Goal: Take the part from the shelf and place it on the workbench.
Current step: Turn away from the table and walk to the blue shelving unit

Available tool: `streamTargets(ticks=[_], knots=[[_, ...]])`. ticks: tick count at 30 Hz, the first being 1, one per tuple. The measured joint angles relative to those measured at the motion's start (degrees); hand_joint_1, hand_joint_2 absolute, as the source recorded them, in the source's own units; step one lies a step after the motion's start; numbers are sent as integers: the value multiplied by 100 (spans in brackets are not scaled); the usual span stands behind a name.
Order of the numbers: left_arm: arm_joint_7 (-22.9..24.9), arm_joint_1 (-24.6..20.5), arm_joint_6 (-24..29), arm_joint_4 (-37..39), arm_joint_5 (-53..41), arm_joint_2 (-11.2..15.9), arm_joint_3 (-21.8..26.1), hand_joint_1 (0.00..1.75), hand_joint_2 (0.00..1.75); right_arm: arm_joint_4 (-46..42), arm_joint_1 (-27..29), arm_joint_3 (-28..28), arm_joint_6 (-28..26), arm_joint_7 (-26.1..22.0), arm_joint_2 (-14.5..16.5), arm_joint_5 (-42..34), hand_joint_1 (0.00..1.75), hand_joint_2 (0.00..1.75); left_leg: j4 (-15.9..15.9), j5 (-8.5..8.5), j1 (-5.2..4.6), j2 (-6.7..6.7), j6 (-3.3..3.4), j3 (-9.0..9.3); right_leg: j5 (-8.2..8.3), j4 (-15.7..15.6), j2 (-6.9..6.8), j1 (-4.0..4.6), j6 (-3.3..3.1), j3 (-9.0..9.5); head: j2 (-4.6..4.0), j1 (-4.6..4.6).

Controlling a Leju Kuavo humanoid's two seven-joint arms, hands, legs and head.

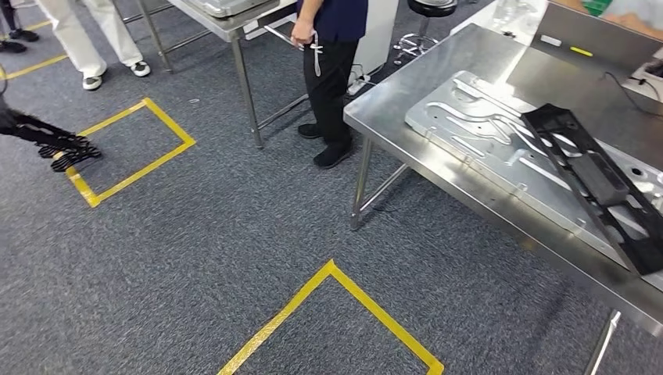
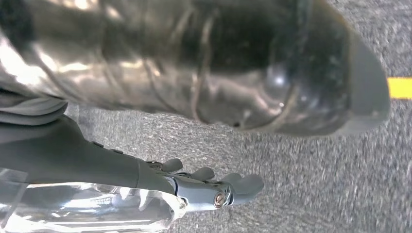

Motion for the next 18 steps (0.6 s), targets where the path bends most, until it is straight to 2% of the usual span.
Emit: streamTargets(ticks=[1, 2, 3, 4, 5, 7, 8, 9, 10, 11, 13, 15, 16, 17, 18], knots=[[0, -3, 0, 0, 0, 0, 0, 0, 0, 2, 7, -1, 0, 3, 0, 0, 0, 0, 7, 4, -5, -58, 6, -14, -137, 357, 34, -2, 3, -173, 0, 0], [0, -2, 0, 0, 0, 0, 1, 0, 0, 3, 10, -1, 0, 5, 0, 0, 0, 0, 16, 7, -10, -124, 9, -22, -166, 572, 46, -1, 1, -281, 0, -1], [0, 1, 0, 0, 0, 0, 2, 0, 0, 4, 12, -1, 0, 7, 0, 0, 0, 0, 27, 7, -14, -196, 9, -24, -71, 570, 55, -1, -9, -290, 0, -1], [0, 4, 0, 0, 0, 0, 3, 0, 0, 4, 14, -2, 0, 7, 0, 0, 0, 0, 39, 5, -15, -272, 6, -22, 127, 338, 81, -1, -28, -190, 0, -1], [0, 4, 0, 0, 0, 0, 4, 0, 0, 4, 17, -2, 0, 7, 0, 0, 0, 0, 52, 1, -15, -348, 0, -18, 365, -60, 152, 0, -55, -16, 0, -1], [-3, -5, 0, 0, 0, -10, 7, 0, 0, 4, 23, -2, 0, 10, -12, 0, 0, 0, 79, 2, -18, -475, -39, -38, 635, -727, 383, 3, -108, 273, 0, -1], [-7, -9, 0, 0, 0, -15, 8, 0, 0, 4, 20, -1, 1, 12, -19, 1, 0, 0, 85, 9, -11, -530, -70, -60, 664, -884, 460, 10, -124, 334, 0, -1], [-11, -9, 0, 0, -1, -20, 9, 0, 0, 4, 14, -1, 1, 14, -26, 2, 0, 0, 83, 25, -2, -582, -108, -83, 648, -915, 480, 20, -134, 342, 0, -1], [-16, -4, 0, 0, -1, -20, 10, 0, 0, 4, 2, 0, 1, 16, -27, 3, 0, 0, 72, 43, 5, -642, -147, -100, 663, -939, 428, 25, -148, 345, 0, -1], [-19, 5, 0, 0, -3, -21, 10, 0, 0, 5, -8, 0, 2, 19, -27, 8, 0, 0, 76, 44, 10, -645, -176, -112, 682, -970, 364, 13, -172, 358, 0, -1], [-22, 13, 0, 0, -9, -25, 10, 0, 0, 6, -7, -1, 1, 26, -26, 19, 0, 0, 295, -105, -8, -417, -218, -222, 725, -1050, 219, -13, -239, 390, 0, -8], [-26, -4, 0, 0, -14, -25, 11, 0, 0, 8, 16, -2, 0, 33, -26, 30, 0, 0, 951, -470, -10, -112, -249, -531, 736, -1081, 60, -6, -283, 396, 0, -16], [-28, -13, 0, 0, -15, -23, 11, 0, 0, 8, 23, -2, 1, 36, -26, 33, 0, 0, 1319, -632, -3, -55, -268, -705, 733, -1077, -23, 3, -289, 388, 0, -16], [-30, -16, 0, 0, -16, -22, 11, 0, 0, 9, 25, -2, 4, 38, -26, 37, 0, 0, 1574, -709, 2, -30, -282, -819, 727, -1071, -104, 9, -291, 382, 0, -16], [-31, -12, 0, 0, -19, -22, 11, 0, 0, 9, 22, -2, 12, 41, -26, 46, 0, 0, 1616, -671, 4, -15, -291, -825, 719, -1065, -179, 11, -288, 381, 0, -16]])
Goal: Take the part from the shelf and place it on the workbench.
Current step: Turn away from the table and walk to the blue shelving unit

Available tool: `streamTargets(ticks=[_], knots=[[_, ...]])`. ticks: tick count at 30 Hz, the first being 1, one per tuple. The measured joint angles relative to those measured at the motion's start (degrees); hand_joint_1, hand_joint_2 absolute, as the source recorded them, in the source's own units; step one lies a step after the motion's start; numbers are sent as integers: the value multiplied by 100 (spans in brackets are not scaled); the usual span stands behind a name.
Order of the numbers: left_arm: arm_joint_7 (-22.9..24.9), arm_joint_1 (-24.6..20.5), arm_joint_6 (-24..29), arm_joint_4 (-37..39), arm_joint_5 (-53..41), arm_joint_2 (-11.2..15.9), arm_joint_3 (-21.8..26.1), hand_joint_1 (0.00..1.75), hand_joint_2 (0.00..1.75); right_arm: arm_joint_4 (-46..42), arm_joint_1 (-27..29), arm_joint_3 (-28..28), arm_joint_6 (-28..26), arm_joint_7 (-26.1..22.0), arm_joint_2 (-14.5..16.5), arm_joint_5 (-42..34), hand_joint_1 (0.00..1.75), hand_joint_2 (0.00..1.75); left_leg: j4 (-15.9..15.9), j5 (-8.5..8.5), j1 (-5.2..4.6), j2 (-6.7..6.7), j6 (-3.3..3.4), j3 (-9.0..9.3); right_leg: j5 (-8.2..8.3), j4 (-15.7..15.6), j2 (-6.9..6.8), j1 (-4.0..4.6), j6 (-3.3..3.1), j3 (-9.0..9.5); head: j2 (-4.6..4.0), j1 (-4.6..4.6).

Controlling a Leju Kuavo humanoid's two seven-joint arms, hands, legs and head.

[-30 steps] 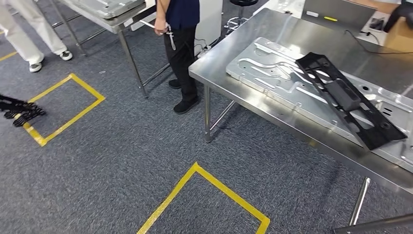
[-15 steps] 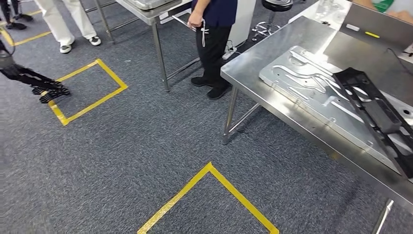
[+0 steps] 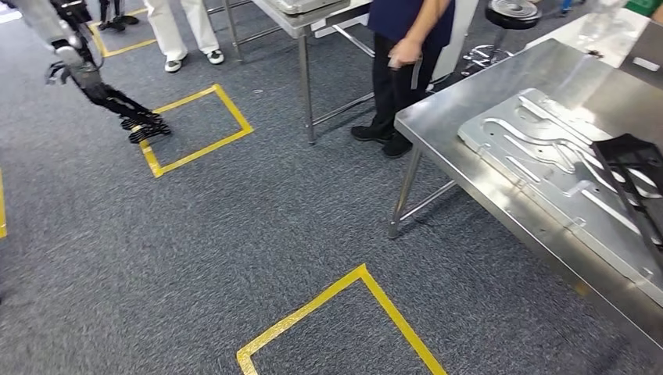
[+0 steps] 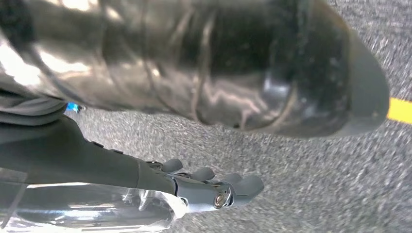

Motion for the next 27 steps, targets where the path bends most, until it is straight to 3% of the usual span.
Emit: streamTargets(ticks=[1, 2, 4, 6, 8, 10, 12, 14, 15, 16, 17, 18, 20, 21, 24, 27], knots=[[-2, 6, 0, 0, -3, 2, 1, 0, 0, 1, -4, 1, 13, 4, 0, 14, 0, 0, -193, 141, 1, 28, -1, 114, -11, 8, -72, 0, 8, 5, 0, 0], [-3, 8, 0, 0, -8, 4, 1, 0, 0, 3, -9, 1, 27, 11, 0, 31, 0, 0, -579, 341, 1, 92, 7, 333, -28, 18, -141, 0, 22, 18, 0, 0], [-4, -6, 0, 0, -21, 8, 2, 0, 0, 7, -12, 2, 51, 33, -1, 56, 0, 0, -1324, 580, -31, 287, 52, 735, -67, 42, -262, 20, 67, 44, 0, 1], [-4, -15, -1, 0, -40, 10, 2, 0, 0, 11, -22, 3, 58, 47, -2, 62, 0, 0, -1558, 597, -70, 343, 109, 843, -82, 51, -352, 43, 121, 61, 0, 2], [-4, 1, -2, 0, -52, 13, 2, 0, 0, 13, -53, 5, 59, 50, -3, 63, 0, 0, -1579, 630, -61, 229, 171, 826, -94, 48, -411, 48, 179, 86, 0, 2], [-4, 11, -2, 0, -55, 15, 2, 0, 0, 16, -70, 7, 60, 52, -5, 65, 0, 0, -1628, 672, -31, 127, 244, 834, -252, 221, -214, 34, 238, 34, 0, 5], [-4, -3, -2, 0, -55, 15, 2, 0, 0, 23, -54, 8, 60, 52, -7, 66, 0, 0, -1649, 703, -23, 20, 293, 826, -624, 835, 104, 12, 273, -247, 0, 9], [-4, -14, -2, 0, -55, 15, 2, 0, 0, 32, -38, 8, 63, 51, -7, 66, 0, 0, -1642, 713, -40, -113, 310, 802, -895, 1537, 218, 7, 279, -596, 0, 8], [-4, -11, -2, 0, -55, 15, 3, 0, 0, 34, -33, 8, 69, 52, -7, 68, 0, 0, -1637, 715, -50, -188, 313, 799, -871, 1669, 231, 6, 273, -673, 0, 8], [-4, -8, -3, 0, -55, 15, 4, 0, 0, 36, -29, 8, 77, 53, -8, 72, 0, 0, -1631, 716, -59, -265, 313, 804, -726, 1566, 246, 7, 256, -637, 0, 8], [-4, -7, -3, 0, -55, 15, 5, 0, 0, 37, -26, 8, 84, 54, -8, 75, 0, 0, -1624, 715, -66, -348, 313, 813, -491, 1246, 292, 10, 227, -501, 0, 9], [-4, -7, -4, 0, -55, 10, 6, 0, 0, 37, -21, 8, 89, 56, -14, 80, 0, 0, -1619, 716, -66, -422, 309, 816, -279, 841, 421, 14, 187, -324, 0, 8], [-3, -23, -7, 0, -56, -3, 8, 0, 0, 38, -15, 10, 91, 63, -31, 83, 0, 0, -1597, 726, -61, -555, 275, 788, -33, 219, 674, 25, 121, -71, 0, 7], [-2, -27, -8, 0, -56, -9, 8, 0, 0, 38, -20, 11, 94, 67, -39, 83, 0, 0, -1593, 737, -47, -613, 244, 760, -27, 113, 745, 34, 103, -34, 0, 7], [0, -13, -9, 0, -57, -9, 10, 0, 0, 39, -46, 14, 103, 83, -44, 83, 0, 0, -1620, 780, -15, -772, 153, 715, -20, 76, 638, 59, 85, -26, 0, 9], [1, -9, -9, 0, -57, -9, 11, 0, 0, 39, -52, 15, 104, 86, -44, 83, 0, 0, -1629, 789, -18, -809, 133, 712, -10, 54, 604, 56, 74, -17, 0, 9]])
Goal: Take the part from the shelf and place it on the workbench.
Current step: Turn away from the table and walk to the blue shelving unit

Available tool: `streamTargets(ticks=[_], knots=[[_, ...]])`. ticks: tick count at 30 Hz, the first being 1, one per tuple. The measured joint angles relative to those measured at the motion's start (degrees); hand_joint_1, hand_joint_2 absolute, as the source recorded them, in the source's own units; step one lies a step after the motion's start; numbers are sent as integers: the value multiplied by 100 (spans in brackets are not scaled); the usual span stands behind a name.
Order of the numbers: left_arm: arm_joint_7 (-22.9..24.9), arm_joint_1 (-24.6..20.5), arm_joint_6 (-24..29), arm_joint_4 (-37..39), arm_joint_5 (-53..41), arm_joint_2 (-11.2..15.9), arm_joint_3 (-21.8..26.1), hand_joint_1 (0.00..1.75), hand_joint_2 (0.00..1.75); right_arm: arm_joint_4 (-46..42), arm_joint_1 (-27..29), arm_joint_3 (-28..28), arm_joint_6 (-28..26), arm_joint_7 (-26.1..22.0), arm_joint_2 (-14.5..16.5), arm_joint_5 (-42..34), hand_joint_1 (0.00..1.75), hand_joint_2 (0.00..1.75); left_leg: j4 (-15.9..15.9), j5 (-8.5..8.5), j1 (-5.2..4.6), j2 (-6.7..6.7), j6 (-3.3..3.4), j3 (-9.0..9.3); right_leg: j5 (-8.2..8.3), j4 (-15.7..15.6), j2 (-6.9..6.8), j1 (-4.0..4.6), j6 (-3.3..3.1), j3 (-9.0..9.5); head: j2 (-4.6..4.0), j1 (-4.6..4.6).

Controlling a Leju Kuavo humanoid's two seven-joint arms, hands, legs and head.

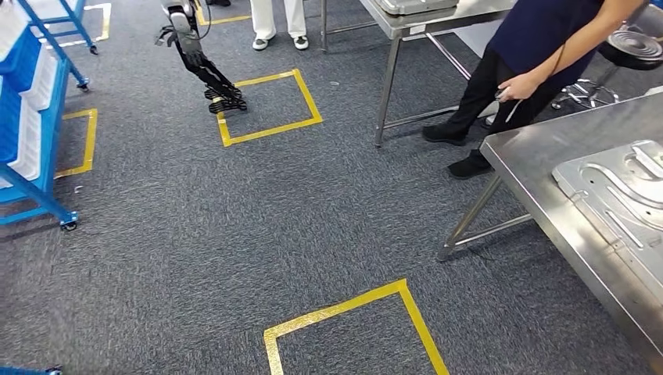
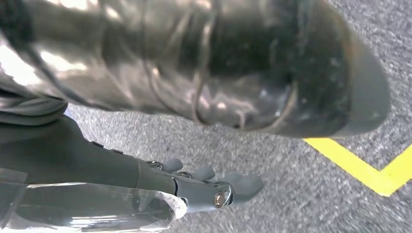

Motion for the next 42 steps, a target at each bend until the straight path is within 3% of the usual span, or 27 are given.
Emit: streamTargets(ticks=[1, 2, 4, 5, 6, 9, 11, 13, 15, 16, 18, 20, 21, 22, 24, 25, 27, 28, 29, 31, 33, 35, 36, 37, 38, 40, 42], knots=[[1, 2, 1, 0, 0, 0, 1, 0, 0, 1, -1, 1, 3, 3, 1, 0, 0, 0, 23, -15, -6, 59, -4, -6, 16, -33, -41, -17, -12, 19, 0, 0], [4, 3, 1, 0, -1, -2, 1, 0, 0, 1, 5, 1, 11, 6, 2, 0, 0, 0, 137, -94, -18, 219, -15, -59, 33, -78, -107, -32, -38, 47, 0, -3], [11, -10, 4, 0, -2, -5, 3, 0, 0, 2, 30, 2, 42, 16, 1, 8, 0, 0, 1010, -509, -7, 621, -79, -477, 43, -139, -390, -49, -91, 88, 0, -10], [14, -14, 5, 0, -3, -7, 5, 0, 0, 2, 41, 2, 54, 18, -1, 15, 0, 0, 1384, -654, 10, 764, -117, -659, 29, -138, -523, -43, -103, 93, 0, -14], [15, -13, 7, 0, -4, -7, 9, 0, 0, 3, 43, 2, 61, 20, -2, 25, 0, 0, 1555, -673, 34, 816, -150, -734, 7, -122, -650, -41, -96, 93, 0, -14], [15, -11, 7, 0, -8, -5, 19, 0, 0, 4, 32, 2, 60, 20, -3, 57, 0, 0, 488, -196, 45, 1063, -163, -146, -73, -56, -856, -42, -23, 122, 0, -15], [15, -19, 8, 0, -10, -6, 22, 0, 0, 4, 24, 2, 57, 22, -5, 72, 0, 0, 101, -116, 14, 1174, -117, 56, -116, -19, -951, -19, 39, 138, 0, -13], [15, -4, 9, 0, -14, -5, 31, 0, 0, 4, -4, 2, 56, 24, -8, 80, 0, 0, 84, -114, -4, 1079, -50, 41, -129, -20, -1025, -10, 92, 158, 0, -10], [16, 8, 9, 0, -17, -5, 43, 0, 0, 4, -23, 2, 56, 33, -9, 84, 0, 0, 46, -84, 11, 978, 22, 44, -235, 78, -886, -39, 150, 146, 0, -10], [16, 2, 9, 0, -17, -6, 47, 0, 0, 4, -19, 2, 57, 41, -10, 85, 0, 0, 27, -65, 25, 925, 59, 49, -375, 267, -736, -55, 172, 68, 0, -10], [16, -15, 9, 0, -17, -7, 54, 0, 0, 5, 6, 2, 58, 60, -11, 86, 0, 0, 21, -47, 21, 811, 103, 31, -768, 984, -453, -68, 187, -274, 0, -9], [15, -24, 9, 0, -16, -5, 64, 0, 0, 7, 21, 2, 58, 69, -11, 90, 0, 0, 28, -43, 5, 670, 116, 19, -956, 1611, -380, -68, 183, -604, 0, -9], [15, -22, 9, 0, -16, -5, 69, 0, 0, 7, 24, 2, 58, 70, -11, 93, 0, 0, 36, -42, 0, 591, 116, 22, -866, 1630, -368, -68, 173, -637, 0, -9], [15, -20, 9, 0, -16, -4, 72, 0, 0, 7, 26, 2, 58, 70, -11, 97, 0, 0, 44, -44, -3, 509, 114, 28, -671, 1425, -344, -68, 158, -564, 0, -9], [15, -20, 8, 0, -16, -7, 74, 0, 0, 7, 34, 2, 58, 70, -15, 105, 0, 0, 68, -50, -7, 350, 94, 35, -228, 658, -126, -70, 113, -247, 0, -9], [14, -26, 7, 0, -17, -8, 74, 0, 0, 8, 37, 3, 58, 70, -19, 108, 0, 0, 83, -51, -7, 277, 72, 22, -106, 353, -1, -71, 95, -124, 0, -10], [13, -31, 6, 0, -18, -11, 74, 0, 0, 9, 32, 4, 57, 71, -24, 113, 0, 0, 91, -34, 8, 154, 5, -18, -76, 129, 119, -56, 74, -40, 0, -11], [13, -24, 5, 0, -17, -11, 75, 0, 0, 8, 19, 4, 57, 70, -24, 113, 0, 0, 80, -18, 19, 86, -35, -37, -61, 106, 58, -47, 60, -35, 0, -11], [13, -12, 5, 0, -17, -11, 75, 0, 0, 8, 8, 4, 57, 72, -23, 114, 0, 0, 86, -16, 26, 88, -64, -51, -43, 78, -19, -53, 31, -20, 0, -11], [13, 2, 4, 0, -18, -14, 76, 0, 0, 8, 6, 3, 56, 74, -22, 117, 0, 0, 293, -161, 13, 341, -105, -158, 0, 5, -177, -70, -47, 10, 0, -17], [13, -17, 4, 0, -19, -16, 76, 0, 0, 9, 31, 1, 56, 76, -22, 128, 0, 0, 939, -532, 9, 685, -140, -462, 13, -24, -347, -58, -96, 11, 0, -25], [13, -30, 4, 0, -22, -15, 76, 0, 0, 9, 44, 0, 56, 79, -23, 146, 0, 0, 1618, -808, 18, 785, -180, -776, 7, -20, -526, -36, -106, -2, 0, -28], [13, -23, 4, 0, -25, -15, 77, 0, 0, 9, 42, 0, 56, 81, -23, 157, 0, 0, 1708, -794, 21, 802, -190, -803, 1, -20, -608, -30, -106, -3, 0, -28], [13, -13, 4, 0, -27, -15, 78, 0, 0, 9, 38, 0, 56, 83, -23, 164, 0, 0, 1552, -671, 23, 826, -193, -703, -8, -19, -683, -28, -100, 5, 0, -28], [13, -5, 4, 0, -28, -15, 78, 0, 0, 9, 33, 0, 56, 85, -23, 169, 0, 0, 1185, -480, 21, 888, -186, -491, -21, -18, -757, -27, -89, 21, 0, -28], [13, -14, 4, 0, -29, -15, 79, 0, 0, 9, 30, 0, 56, 85, -22, 173, 0, 0, 366, -198, -7, 1130, -144, -38, -58, -9, -887, -8, -47, 60, 0, -26], [10, -25, 4, 0, -31, -15, 79, 0, 0, 9, 26, 0, 56, 85, -22, 177, 0, 0, 40, -138, -47, 1232, -82, 128, -88, 2, -996, 20, 0, 86, 0, -23]])
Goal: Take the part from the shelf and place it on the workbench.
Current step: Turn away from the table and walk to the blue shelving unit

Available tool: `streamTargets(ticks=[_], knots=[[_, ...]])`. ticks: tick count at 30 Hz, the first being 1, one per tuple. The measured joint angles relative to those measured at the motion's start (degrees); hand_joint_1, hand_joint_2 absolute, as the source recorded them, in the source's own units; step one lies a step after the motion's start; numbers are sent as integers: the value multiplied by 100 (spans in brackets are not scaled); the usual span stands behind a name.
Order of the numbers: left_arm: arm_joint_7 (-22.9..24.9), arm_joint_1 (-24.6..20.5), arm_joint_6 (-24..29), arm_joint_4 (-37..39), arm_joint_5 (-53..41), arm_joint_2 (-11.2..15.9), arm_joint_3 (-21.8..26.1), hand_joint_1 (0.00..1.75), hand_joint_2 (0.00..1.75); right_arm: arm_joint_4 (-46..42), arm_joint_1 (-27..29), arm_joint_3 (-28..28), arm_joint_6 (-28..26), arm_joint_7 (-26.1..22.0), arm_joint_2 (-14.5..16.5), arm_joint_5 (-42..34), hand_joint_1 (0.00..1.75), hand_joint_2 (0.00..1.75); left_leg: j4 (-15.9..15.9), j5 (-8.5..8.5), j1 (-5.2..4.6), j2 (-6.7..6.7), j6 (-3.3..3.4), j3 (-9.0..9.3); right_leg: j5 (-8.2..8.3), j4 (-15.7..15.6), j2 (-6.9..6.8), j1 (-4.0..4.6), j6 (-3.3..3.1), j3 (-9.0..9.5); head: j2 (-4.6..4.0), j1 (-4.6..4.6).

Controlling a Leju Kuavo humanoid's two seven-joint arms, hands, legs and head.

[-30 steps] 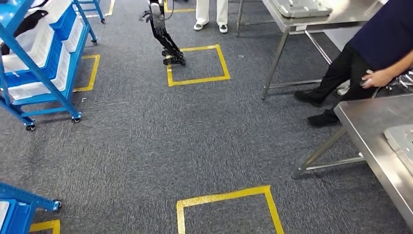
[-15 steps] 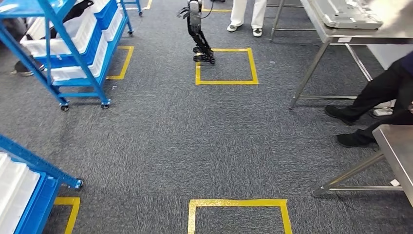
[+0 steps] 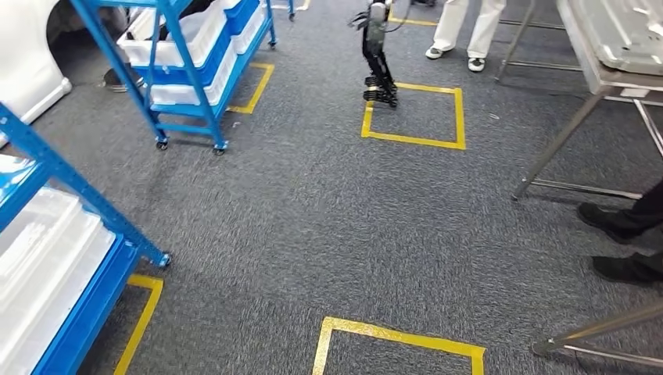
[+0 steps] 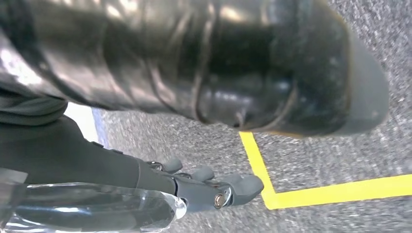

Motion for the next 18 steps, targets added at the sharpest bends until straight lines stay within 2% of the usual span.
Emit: streamTargets(ticks=[2, 3, 4, 6, 7, 8, 9, 10, 11, 12, 13, 14, 15, 16, 17, 18], knots=[[-1, 17, -1, 0, -2, 3, 1, 0, 0, 0, -27, -1, 0, 1, 0, 8, 0, 0, -22, 25, -3, -126, 67, -11, -24, 4, -59, 4, 54, 24, 0, 1], [0, 27, -2, 0, -2, 4, 2, 0, 0, 0, -38, -1, -1, 5, 0, 12, 0, 0, -43, 41, 8, -181, 101, -6, -70, 45, 31, -8, 84, 22, 0, 2], [2, 30, -3, 0, -1, 5, 3, 0, 0, 0, -42, -1, -2, 10, 0, 16, 0, 0, -64, 60, 21, -236, 140, -1, -174, 174, 179, -22, 110, -24, 0, 2], [4, 14, -5, 0, 2, 5, 4, 0, 0, 2, -23, -1, -9, 22, 1, 26, 0, 0, -81, 83, 32, -351, 193, -1, -539, 782, 517, -49, 134, -299, 0, 3], [5, 5, -6, 0, 2, 7, 4, 0, 0, 4, -12, 0, -14, 28, 1, 32, 0, 0, -78, 88, 29, -418, 205, -11, -725, 1187, 591, -54, 137, -499, 0, 3], [5, 1, -7, 0, 2, 9, 4, 0, 0, 8, -5, 0, -19, 35, 2, 36, 0, 0, -74, 89, 25, -492, 209, -17, -833, 1519, 616, -57, 140, -671, 0, 3], [5, 3, -7, 0, 2, 13, 4, 0, 0, 11, -2, 0, -22, 40, 2, 40, 0, 0, -67, 89, 22, -570, 209, -18, -825, 1680, 624, -61, 141, -766, 0, 3], [5, 8, -7, 0, 2, 16, 5, 0, 0, 14, -1, -1, -26, 44, 2, 44, 0, 0, -58, 87, 21, -652, 206, -14, -699, 1623, 634, -68, 139, -761, 0, 3], [6, 12, -7, 0, 1, 19, 5, 0, 0, 16, 0, -1, -30, 45, 2, 49, 0, 0, -46, 83, 22, -735, 200, -6, -476, 1343, 667, -79, 133, -650, 0, 3], [7, 15, -7, 0, -1, 19, 6, 0, 0, 16, 4, -2, -33, 45, 1, 55, 0, 0, -31, 75, 26, -815, 188, -4, -240, 941, 758, -94, 124, -486, 0, 3], [7, 12, -7, 0, -3, 19, 6, 0, 0, 18, 9, -2, -37, 47, 1, 60, 0, 0, -6, 65, 23, -891, 166, -14, -75, 565, 890, -107, 117, -331, 0, 3], [8, 6, -8, 0, -4, 19, 6, 0, 0, 20, 11, -2, -39, 48, 0, 66, 0, 0, 14, 60, 24, -959, 138, -33, 20, 297, 1000, -115, 112, -225, 0, 2], [8, 1, -10, 0, -5, 19, 6, 0, 0, 22, 9, -1, -42, 49, 0, 72, 0, 0, 28, 60, 29, -1015, 106, -60, 37, 166, 1076, -111, 108, -179, 0, 2], [9, 3, -12, 0, -5, 20, 6, 0, 0, 24, 2, -1, -44, 50, 0, 82, 0, 0, 28, 70, 34, -1076, 65, -82, 20, 142, 1078, -97, 99, -173, 0, 1], [9, 14, -14, 0, -8, 21, 6, 0, 0, 25, -10, 0, -45, 50, 1, 93, 0, 0, 14, 86, 44, -1138, 25, -104, 31, 130, 1019, -96, 75, -172, 0, 0], [9, 29, -16, 0, -10, 21, 6, 0, 0, 25, -19, 0, -46, 50, 2, 104, 0, 0, 24, 78, 53, -1134, -6, -120, 47, 101, 950, -97, 41, -158, 0, 1]])
